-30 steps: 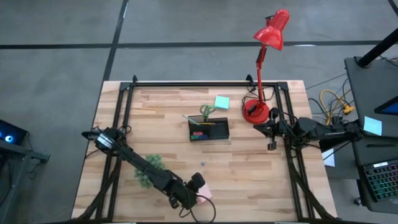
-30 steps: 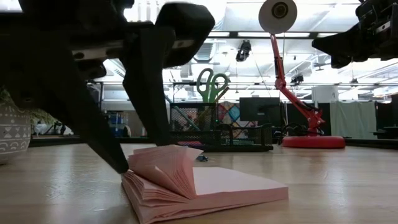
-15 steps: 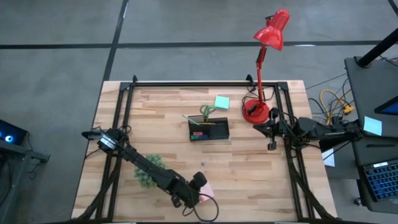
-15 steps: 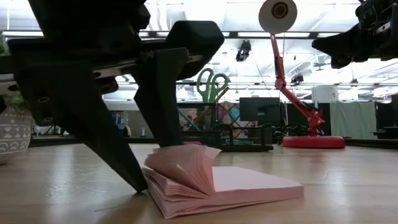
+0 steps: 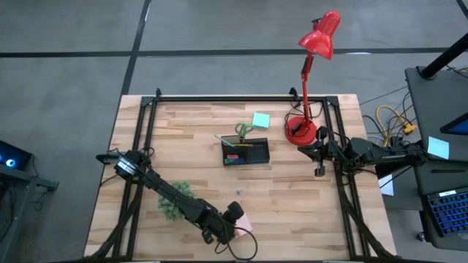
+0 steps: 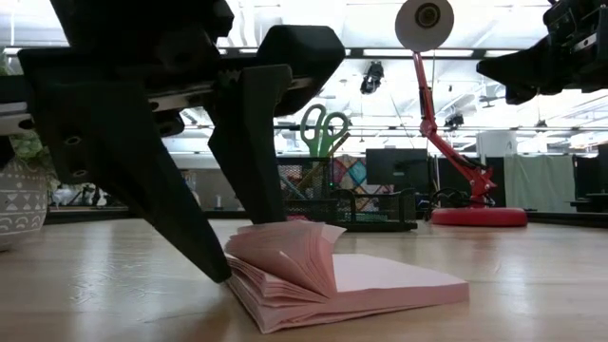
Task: Pick and place office supplies into organizer
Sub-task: Put the pink sticky notes into the black desk organizer
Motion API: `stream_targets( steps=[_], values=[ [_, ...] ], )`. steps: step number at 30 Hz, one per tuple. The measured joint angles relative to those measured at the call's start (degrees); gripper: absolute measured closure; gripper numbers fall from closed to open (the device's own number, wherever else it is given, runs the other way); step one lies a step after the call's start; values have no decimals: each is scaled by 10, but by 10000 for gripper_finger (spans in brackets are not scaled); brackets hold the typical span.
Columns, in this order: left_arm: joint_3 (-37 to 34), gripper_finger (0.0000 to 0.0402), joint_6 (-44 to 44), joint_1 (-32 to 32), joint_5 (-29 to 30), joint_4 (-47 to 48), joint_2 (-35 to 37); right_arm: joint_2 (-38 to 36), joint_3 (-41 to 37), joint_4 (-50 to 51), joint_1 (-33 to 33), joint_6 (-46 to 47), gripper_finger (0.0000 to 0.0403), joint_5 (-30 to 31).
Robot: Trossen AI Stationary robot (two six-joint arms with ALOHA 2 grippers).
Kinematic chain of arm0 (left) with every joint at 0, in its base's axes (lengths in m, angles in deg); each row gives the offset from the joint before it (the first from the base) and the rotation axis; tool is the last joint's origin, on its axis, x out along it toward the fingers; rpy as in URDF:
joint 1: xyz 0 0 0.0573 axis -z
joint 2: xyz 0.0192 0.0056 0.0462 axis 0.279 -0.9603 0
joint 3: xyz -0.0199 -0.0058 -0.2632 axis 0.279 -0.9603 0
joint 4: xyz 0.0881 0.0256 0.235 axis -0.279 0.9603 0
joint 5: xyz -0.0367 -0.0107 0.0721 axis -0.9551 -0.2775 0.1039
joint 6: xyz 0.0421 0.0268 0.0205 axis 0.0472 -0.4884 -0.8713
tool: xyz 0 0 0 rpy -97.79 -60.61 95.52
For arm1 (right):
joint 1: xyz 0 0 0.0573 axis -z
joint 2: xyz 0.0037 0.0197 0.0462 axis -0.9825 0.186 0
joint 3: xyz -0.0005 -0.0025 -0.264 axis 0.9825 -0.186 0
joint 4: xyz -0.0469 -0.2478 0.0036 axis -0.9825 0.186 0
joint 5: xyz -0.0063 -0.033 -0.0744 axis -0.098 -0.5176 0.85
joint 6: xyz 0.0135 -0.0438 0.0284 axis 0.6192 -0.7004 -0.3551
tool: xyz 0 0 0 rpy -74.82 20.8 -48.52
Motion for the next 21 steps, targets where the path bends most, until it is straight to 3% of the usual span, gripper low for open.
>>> stream_targets(
  steps=[21],
  values=[
    [12,290,1,-9,1,2,0,0,0,0,0,0,394,0]
  ],
)
